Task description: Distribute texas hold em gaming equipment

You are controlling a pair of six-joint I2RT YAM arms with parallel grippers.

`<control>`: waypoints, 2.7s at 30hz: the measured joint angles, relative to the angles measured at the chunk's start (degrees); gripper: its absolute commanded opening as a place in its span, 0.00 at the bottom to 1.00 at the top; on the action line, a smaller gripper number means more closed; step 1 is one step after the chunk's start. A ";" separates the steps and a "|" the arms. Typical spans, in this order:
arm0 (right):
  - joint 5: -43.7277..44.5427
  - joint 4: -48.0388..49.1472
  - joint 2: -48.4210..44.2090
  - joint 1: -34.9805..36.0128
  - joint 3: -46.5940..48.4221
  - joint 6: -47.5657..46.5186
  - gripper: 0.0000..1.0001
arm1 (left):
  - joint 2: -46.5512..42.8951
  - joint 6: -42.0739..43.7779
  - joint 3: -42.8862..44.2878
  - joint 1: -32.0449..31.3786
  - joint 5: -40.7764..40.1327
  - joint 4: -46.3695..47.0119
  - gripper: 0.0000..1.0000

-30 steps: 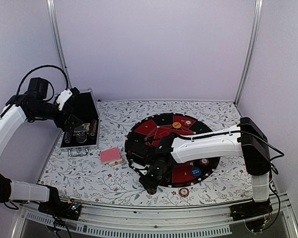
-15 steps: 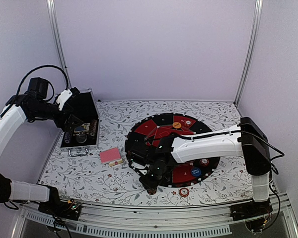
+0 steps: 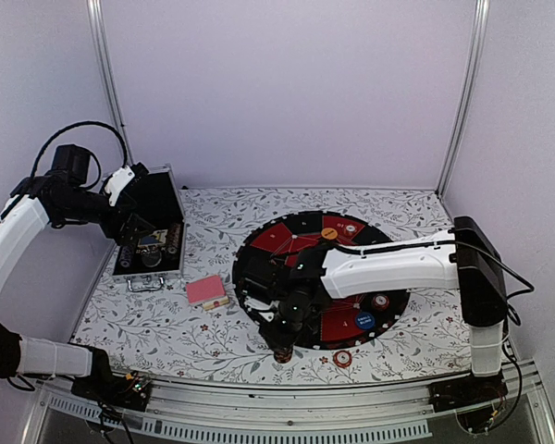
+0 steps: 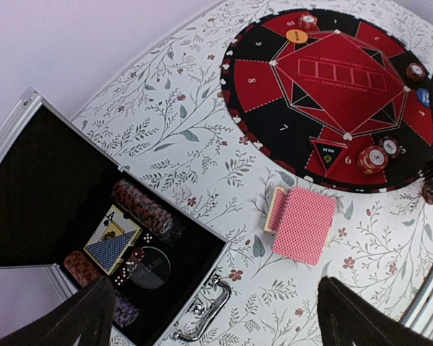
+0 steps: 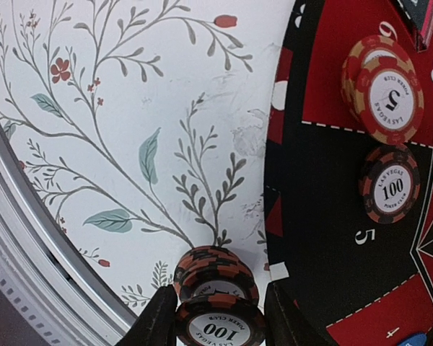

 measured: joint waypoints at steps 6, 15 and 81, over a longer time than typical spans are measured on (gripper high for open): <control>-0.02 -1.62 -3.10 -1.70 -0.02 0.24 0.19 | 0.00 0.00 0.00 0.00 0.02 0.00 1.00; 1.77 -2.38 -9.03 -11.37 -4.72 0.20 0.18 | 0.00 0.07 0.00 0.00 0.04 0.02 1.00; 5.14 11.30 -11.65 -28.81 -24.70 -1.14 0.55 | 0.74 0.61 0.07 0.00 0.02 -0.07 1.00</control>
